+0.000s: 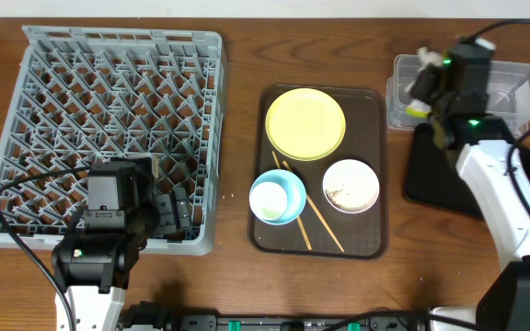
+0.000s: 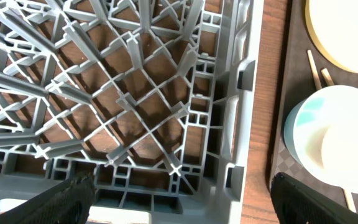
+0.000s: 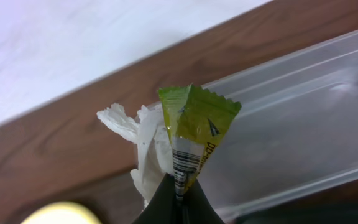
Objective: Sort waste into correct bins and load items into the dishwasher
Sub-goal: 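Carry the wrapper to the clear bin and release it, then grasp the rim of the white rice bowl with the right gripper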
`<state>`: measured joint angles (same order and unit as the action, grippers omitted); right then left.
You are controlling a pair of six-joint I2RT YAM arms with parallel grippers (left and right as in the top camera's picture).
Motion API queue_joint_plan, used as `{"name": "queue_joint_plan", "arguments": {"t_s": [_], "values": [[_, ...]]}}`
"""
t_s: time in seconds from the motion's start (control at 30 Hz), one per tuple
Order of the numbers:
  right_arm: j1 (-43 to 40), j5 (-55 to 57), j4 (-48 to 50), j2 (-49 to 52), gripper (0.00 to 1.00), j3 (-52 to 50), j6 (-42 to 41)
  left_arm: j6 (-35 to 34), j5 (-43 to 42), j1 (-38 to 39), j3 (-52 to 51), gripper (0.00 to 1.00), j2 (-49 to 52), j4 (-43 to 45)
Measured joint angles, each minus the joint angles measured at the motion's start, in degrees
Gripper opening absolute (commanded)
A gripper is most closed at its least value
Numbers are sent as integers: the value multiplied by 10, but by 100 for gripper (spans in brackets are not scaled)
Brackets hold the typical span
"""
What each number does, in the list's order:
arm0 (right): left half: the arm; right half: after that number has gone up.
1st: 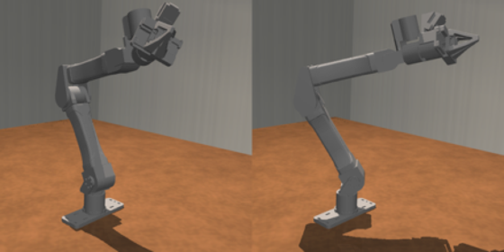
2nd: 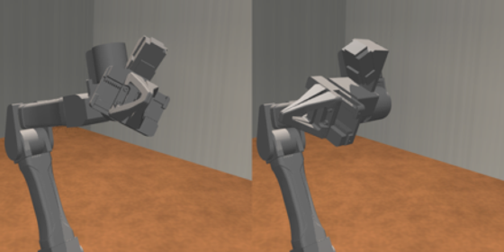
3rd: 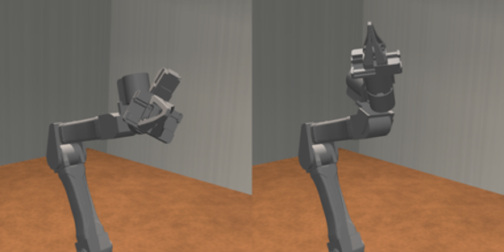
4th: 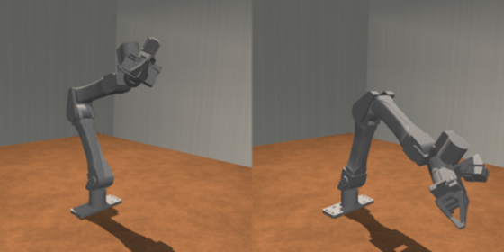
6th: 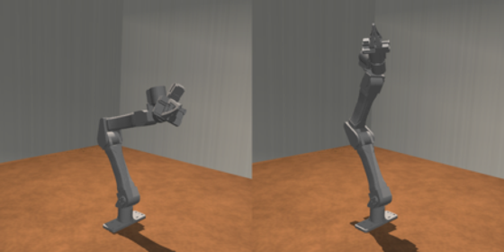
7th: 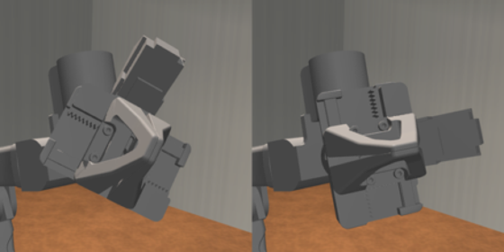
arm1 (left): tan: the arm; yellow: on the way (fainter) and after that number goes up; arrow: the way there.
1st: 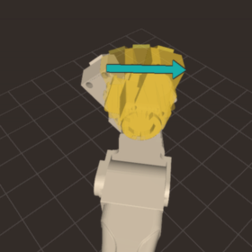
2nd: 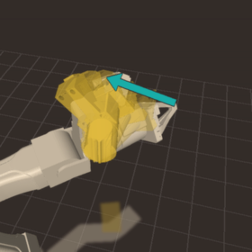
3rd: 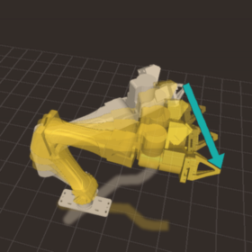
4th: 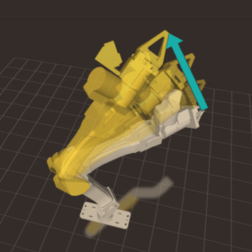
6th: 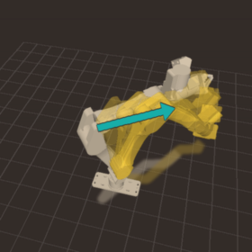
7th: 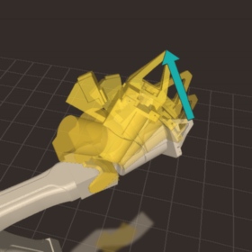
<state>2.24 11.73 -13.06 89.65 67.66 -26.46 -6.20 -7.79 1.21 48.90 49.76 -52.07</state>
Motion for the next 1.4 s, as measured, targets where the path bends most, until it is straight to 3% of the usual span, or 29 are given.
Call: {"name": "queue_joint_plan", "arguments": {"t_s": [0.1, 0.17, 0.27, 0.37, 0.5, 0.77, 0.97, 1.17, 1.4], "values": [[-27, 18, 16, 1, 7, 0, 0, 0, 0, 0, 0, 92, 0, 0], [-38, 27, 29, 5, 22, 0, 2, 0, 0, 0, 0, 92, 0, 0], [-53, 34, 46, 24, 59, 0, 3, 0, 0, 0, 0, 92, 0, 0], [-62, 37, 66, 50, 81, 0, 7, 0, 0, 0, 0, 92, 0, 0], [-68, 30, 78, 57, 99, 0, 17, 0, 0, 0, 0, 92, 0, 0], [-68, -59, -28, -11, 99, 0, 63, 0, 0, 0, 0, 92, 0, 0], [-50, -131, -229, -127, 97, 5, 73, 0, 0, 0, 0, 92, 0, 0], [21, -192, -381, -154, 84, 2, 85, 0, 0, 0, 0, 92, 0, 0], [171, -223, -416, -123, 65, -21, 134, 0, 0, 0, 0, 92, 0, 0]]}}
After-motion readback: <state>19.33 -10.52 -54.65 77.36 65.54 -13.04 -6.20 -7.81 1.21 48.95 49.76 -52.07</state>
